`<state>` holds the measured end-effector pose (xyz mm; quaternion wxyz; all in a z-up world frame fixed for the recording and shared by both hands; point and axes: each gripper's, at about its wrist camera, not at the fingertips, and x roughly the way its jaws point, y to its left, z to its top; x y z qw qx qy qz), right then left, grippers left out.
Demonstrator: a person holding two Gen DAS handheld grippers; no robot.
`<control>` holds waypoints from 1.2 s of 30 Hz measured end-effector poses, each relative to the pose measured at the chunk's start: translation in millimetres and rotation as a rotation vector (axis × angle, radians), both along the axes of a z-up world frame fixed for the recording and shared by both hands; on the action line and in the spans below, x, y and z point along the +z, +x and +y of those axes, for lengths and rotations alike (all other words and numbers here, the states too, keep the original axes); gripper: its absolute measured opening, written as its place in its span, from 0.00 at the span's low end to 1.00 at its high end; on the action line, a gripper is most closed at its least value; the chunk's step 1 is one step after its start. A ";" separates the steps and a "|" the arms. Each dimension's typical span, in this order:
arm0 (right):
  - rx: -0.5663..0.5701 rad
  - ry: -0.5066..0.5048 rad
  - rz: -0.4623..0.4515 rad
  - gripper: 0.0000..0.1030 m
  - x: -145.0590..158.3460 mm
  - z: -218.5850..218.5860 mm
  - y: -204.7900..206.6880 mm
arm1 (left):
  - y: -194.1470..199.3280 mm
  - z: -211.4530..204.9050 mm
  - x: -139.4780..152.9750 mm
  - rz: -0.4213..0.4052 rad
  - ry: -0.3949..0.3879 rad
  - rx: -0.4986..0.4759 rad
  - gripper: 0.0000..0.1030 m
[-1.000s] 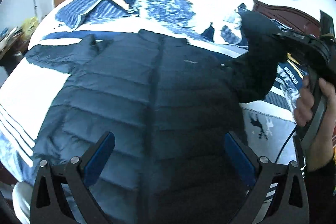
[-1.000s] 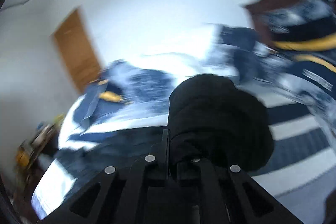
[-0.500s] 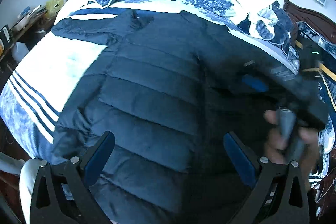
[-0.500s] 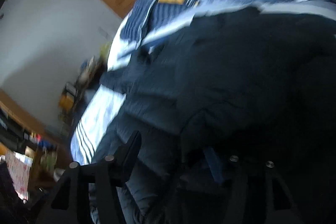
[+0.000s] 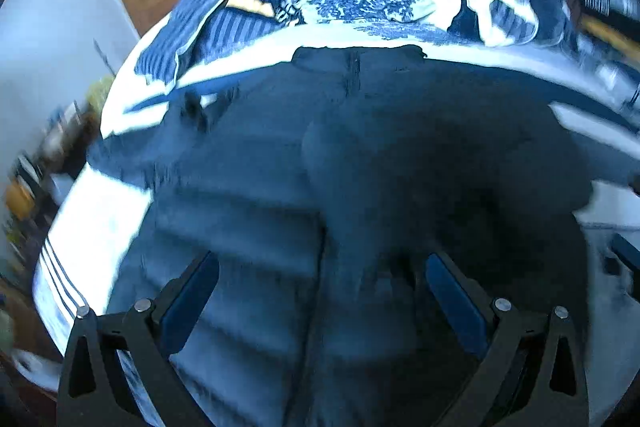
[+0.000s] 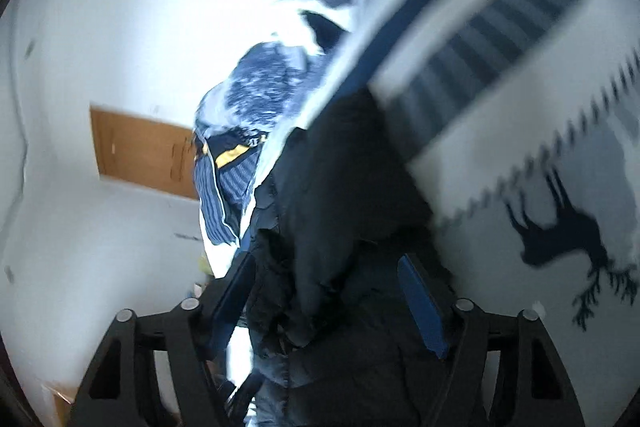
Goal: Fold large clothes
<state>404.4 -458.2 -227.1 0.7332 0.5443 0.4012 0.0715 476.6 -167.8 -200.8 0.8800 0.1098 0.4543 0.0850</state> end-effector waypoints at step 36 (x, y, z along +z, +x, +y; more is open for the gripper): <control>0.132 -0.028 0.057 0.09 -46.6 80.4 98.0 | 76.9 198.5 -32.6 0.021 -0.429 0.331 0.26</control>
